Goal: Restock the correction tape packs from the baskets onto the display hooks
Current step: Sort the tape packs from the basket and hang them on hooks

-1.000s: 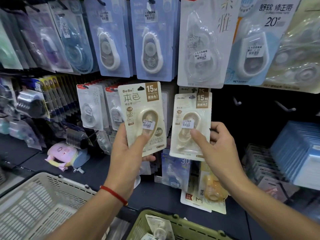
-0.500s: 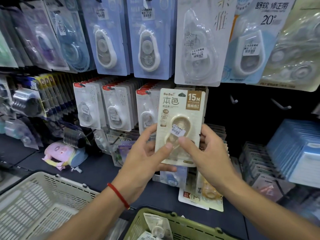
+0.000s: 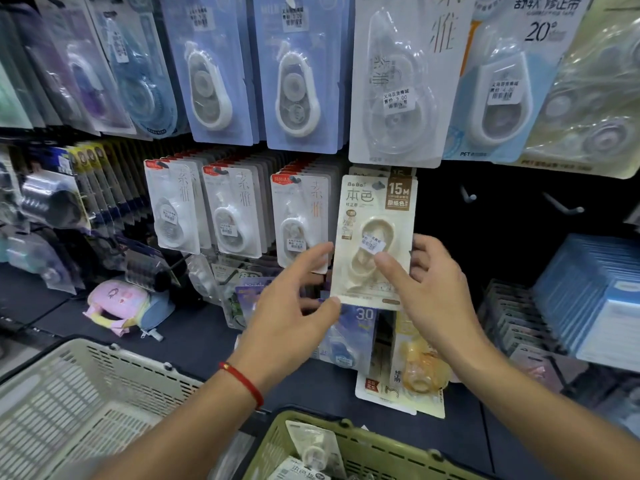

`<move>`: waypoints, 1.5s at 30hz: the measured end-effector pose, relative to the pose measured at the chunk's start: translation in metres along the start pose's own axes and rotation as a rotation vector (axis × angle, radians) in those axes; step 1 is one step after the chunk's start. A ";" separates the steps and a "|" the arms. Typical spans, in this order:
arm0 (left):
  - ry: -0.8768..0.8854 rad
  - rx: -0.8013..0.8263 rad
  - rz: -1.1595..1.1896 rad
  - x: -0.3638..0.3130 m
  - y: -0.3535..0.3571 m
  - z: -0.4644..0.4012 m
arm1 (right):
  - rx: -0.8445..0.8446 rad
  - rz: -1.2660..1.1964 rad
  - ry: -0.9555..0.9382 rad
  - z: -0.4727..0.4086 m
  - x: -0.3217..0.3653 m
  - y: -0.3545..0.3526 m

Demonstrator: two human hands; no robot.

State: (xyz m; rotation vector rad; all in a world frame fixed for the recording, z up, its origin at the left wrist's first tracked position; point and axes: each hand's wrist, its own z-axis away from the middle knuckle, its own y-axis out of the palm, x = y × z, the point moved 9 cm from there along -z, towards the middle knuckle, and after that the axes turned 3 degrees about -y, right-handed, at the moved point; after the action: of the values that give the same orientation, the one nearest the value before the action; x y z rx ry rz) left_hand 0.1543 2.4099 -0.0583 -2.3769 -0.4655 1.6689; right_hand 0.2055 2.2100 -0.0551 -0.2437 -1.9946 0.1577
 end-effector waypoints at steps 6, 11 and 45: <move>0.169 -0.115 -0.546 -0.003 -0.007 -0.015 | -0.040 0.844 -0.697 0.008 0.024 0.008; 0.164 -0.123 -0.677 -0.001 -0.003 -0.028 | 0.219 1.200 -0.844 -0.009 0.011 0.043; -0.321 1.153 -1.038 0.184 0.046 0.163 | 1.464 0.780 -0.028 0.208 -0.156 0.127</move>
State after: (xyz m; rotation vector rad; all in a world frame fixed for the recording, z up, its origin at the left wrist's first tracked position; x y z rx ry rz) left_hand 0.0655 2.4323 -0.2911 -0.7897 -0.4574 1.2070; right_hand 0.0938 2.2949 -0.3074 -0.0278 -1.2509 1.9687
